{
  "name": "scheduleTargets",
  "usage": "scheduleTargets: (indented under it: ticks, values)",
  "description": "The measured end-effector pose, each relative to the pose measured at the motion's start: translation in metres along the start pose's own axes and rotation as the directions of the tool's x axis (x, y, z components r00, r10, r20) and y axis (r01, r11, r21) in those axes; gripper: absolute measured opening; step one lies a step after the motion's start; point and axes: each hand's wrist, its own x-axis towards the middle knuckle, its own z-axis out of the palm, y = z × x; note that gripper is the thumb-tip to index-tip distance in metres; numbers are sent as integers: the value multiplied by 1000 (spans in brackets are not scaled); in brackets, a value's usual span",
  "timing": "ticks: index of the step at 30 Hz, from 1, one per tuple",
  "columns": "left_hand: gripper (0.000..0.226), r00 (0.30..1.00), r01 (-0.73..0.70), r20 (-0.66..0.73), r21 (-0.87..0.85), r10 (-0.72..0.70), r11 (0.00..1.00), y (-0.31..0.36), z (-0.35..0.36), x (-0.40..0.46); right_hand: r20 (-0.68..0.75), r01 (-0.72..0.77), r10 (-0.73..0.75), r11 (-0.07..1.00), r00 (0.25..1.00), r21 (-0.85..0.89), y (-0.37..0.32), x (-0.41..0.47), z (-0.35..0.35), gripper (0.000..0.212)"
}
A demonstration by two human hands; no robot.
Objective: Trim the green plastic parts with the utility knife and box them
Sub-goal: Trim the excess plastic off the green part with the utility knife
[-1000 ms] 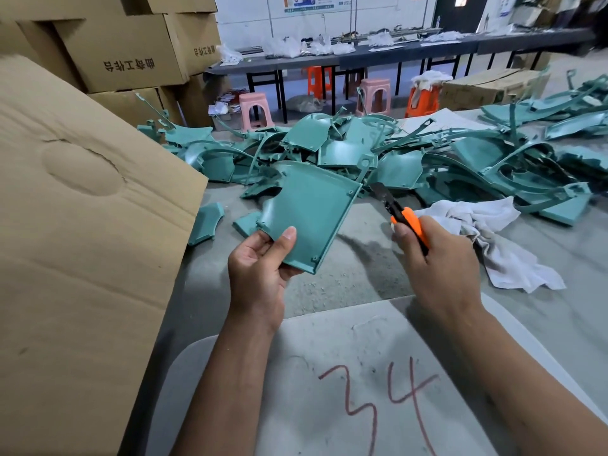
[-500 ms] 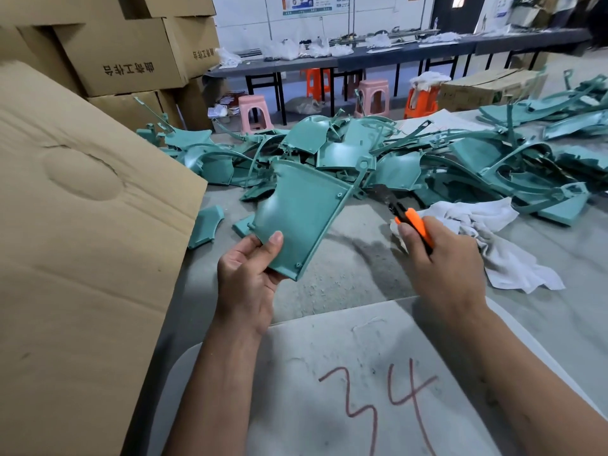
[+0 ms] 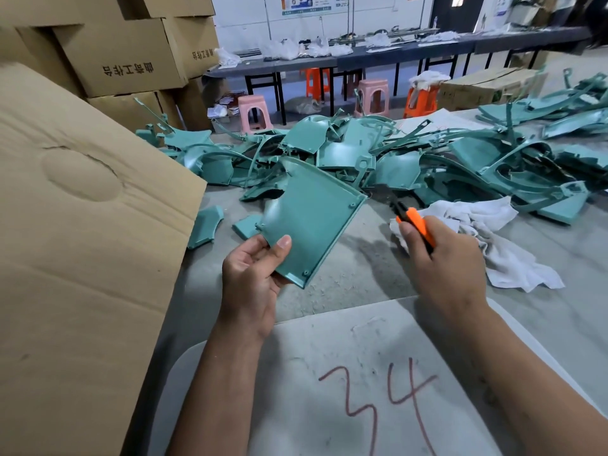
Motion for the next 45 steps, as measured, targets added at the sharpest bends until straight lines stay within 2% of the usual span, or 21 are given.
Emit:
scheduleTargets:
  ticks: [2,5,7,8,11,14,15,16,17,18,19,20,23,26,29,32,36,38,40,42,45]
  values:
    - [27,999,-23,-33,48,24,999,-3,0,1,-50,133,-128,986,990,105,-1,-2,-3,41]
    - [26,998,-5,-65,47,8,999,-6,0,2,111,419,-463,864,880,281,-12,-12,0,36]
    - [32,999,21,-30,-23,-22,1000,-5,1,2,188,493,-552,822,812,285,-16,-15,5,36]
    - [34,999,31,-11,-43,-32,999,-4,1,2,180,491,-542,831,821,261,-16,-15,7,37]
    - [29,998,52,36,-55,-50,997,1,-6,4,64,323,-335,934,940,153,-10,-9,6,37]
    - [27,996,42,79,-26,-40,999,4,-12,3,-29,16,-17,1000,999,-7,-2,-1,-1,42]
    - [26,997,18,78,11,-19,1000,4,-12,3,-29,-42,44,998,999,55,-2,0,-1,45]
    - [23,998,-15,64,66,11,998,3,-12,3,-5,-80,84,968,996,237,-2,0,0,45]
    - [20,998,-50,47,129,45,990,1,-11,3,47,-122,114,866,992,484,-5,-2,0,45]
    - [19,996,-81,38,183,75,980,-1,-9,3,137,-196,139,707,981,680,-12,-3,-2,48]
    - [19,995,-103,41,222,96,970,-4,-7,4,229,-260,128,574,965,776,-17,-6,-2,52]
    - [19,992,-120,52,253,111,960,-6,-5,3,301,-306,98,522,949,796,-22,-9,0,52]
    - [19,985,-161,114,309,132,937,-13,1,1,376,-346,75,584,924,734,-28,-13,8,30]
    - [18,981,-169,142,305,131,937,-17,6,-1,401,-400,126,548,908,734,-21,-9,9,29]
    - [12,981,-178,137,326,140,928,-17,9,-1,470,-415,66,587,880,695,-12,-3,1,27]
    - [18,986,-165,60,297,154,940,-13,2,1,543,-446,-8,560,839,698,-3,0,-3,10]
    - [21,976,-184,-68,239,205,953,-2,-9,7,442,-442,132,514,887,735,5,6,0,3]
    - [20,969,-208,-76,255,234,944,-1,-11,9,419,-442,161,479,893,758,7,5,4,7]
    - [31,963,-204,-107,315,248,927,-4,-8,9,409,-432,157,479,899,764,4,0,8,13]
    - [45,964,-195,-102,348,244,917,-11,-3,8,432,-413,87,510,898,755,-3,-5,13,24]
    - [47,971,-174,-89,374,222,911,-19,10,4,478,-389,8,593,878,705,-14,-15,20,38]
